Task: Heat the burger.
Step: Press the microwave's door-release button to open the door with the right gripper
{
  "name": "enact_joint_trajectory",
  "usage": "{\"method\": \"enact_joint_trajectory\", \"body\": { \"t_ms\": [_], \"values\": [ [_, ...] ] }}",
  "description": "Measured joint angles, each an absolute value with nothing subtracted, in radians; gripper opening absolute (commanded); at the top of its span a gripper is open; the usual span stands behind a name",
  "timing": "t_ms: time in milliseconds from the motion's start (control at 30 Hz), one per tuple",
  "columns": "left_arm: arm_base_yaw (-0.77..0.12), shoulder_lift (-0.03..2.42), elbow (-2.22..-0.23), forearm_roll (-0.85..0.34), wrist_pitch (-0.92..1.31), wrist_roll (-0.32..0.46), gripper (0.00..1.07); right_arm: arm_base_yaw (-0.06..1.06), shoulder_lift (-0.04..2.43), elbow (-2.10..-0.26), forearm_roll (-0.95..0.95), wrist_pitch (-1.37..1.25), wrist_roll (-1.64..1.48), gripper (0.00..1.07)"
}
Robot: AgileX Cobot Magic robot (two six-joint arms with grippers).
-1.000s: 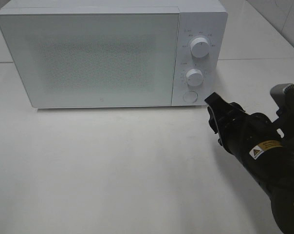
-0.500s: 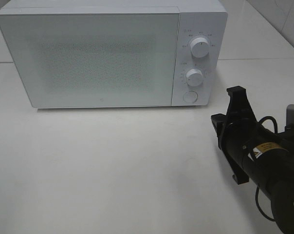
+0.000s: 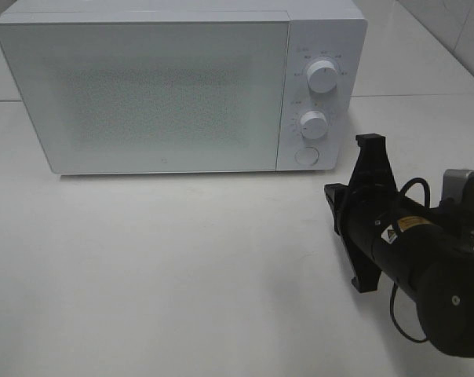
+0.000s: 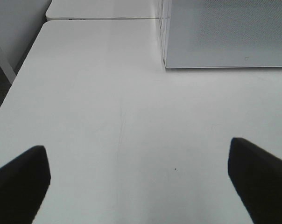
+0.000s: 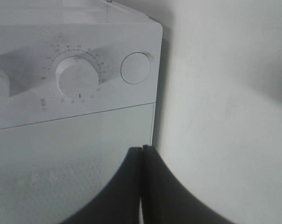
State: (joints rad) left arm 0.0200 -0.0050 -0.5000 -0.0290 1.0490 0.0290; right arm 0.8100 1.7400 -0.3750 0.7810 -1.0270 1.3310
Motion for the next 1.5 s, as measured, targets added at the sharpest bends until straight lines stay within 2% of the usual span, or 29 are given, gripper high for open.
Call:
{"method": "enact_joint_trajectory", "body": {
  "t_ms": [233,533,867,1500],
  "values": [
    [0.020,-0.005,-0.500,-0.029,1.049,0.029,0.98,0.733,1.740,-0.420,0.747,-0.981,1.328,0.00],
    [0.020,-0.005,-0.500,-0.029,1.049,0.029,0.98,0.720,1.810,-0.475,0.725,-0.960,1.333,0.00],
    [0.020,-0.005,-0.500,-0.029,1.049,0.029,0.98,0.636,1.922,-0.590,0.629,-0.940,1.338,0.00],
    [0.020,-0.005,-0.500,-0.029,1.049,0.029,0.98,0.557,2.039,-0.733,0.575,-0.883,1.347,0.00]
  ]
}}
